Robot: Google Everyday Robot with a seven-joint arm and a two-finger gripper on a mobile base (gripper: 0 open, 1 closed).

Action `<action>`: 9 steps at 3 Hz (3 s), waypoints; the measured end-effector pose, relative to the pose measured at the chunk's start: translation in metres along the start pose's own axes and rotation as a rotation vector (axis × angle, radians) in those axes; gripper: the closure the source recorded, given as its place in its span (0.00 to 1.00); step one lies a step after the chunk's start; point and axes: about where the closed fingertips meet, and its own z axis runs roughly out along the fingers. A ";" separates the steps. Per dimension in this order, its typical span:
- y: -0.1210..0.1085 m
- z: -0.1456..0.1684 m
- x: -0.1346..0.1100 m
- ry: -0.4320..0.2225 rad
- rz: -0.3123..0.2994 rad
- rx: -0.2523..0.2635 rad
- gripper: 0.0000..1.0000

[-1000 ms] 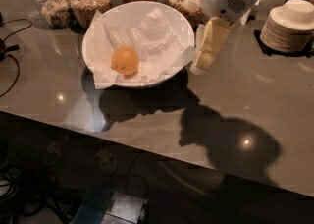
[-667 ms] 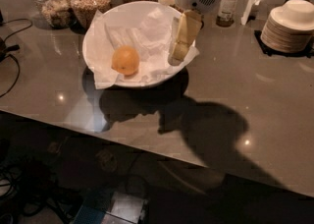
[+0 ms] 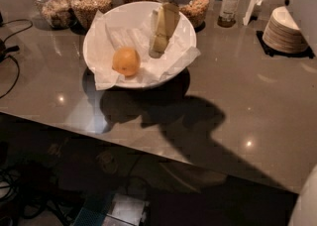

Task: Pick orange from white bowl

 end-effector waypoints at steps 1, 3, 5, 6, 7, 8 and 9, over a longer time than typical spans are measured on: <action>-0.002 0.003 0.001 -0.022 0.020 0.015 0.00; -0.032 0.038 0.021 -0.212 0.224 0.124 0.00; -0.054 0.048 0.000 -0.235 0.242 0.183 0.30; -0.041 0.064 -0.006 -0.163 0.195 0.138 0.25; -0.026 0.085 0.001 -0.096 0.170 0.069 0.25; -0.020 0.096 0.013 -0.046 0.174 0.043 0.36; -0.018 0.099 0.020 -0.011 0.173 0.035 0.35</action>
Offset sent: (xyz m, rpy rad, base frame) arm 0.0661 -0.0139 -0.0382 0.4340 -0.0207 -0.3100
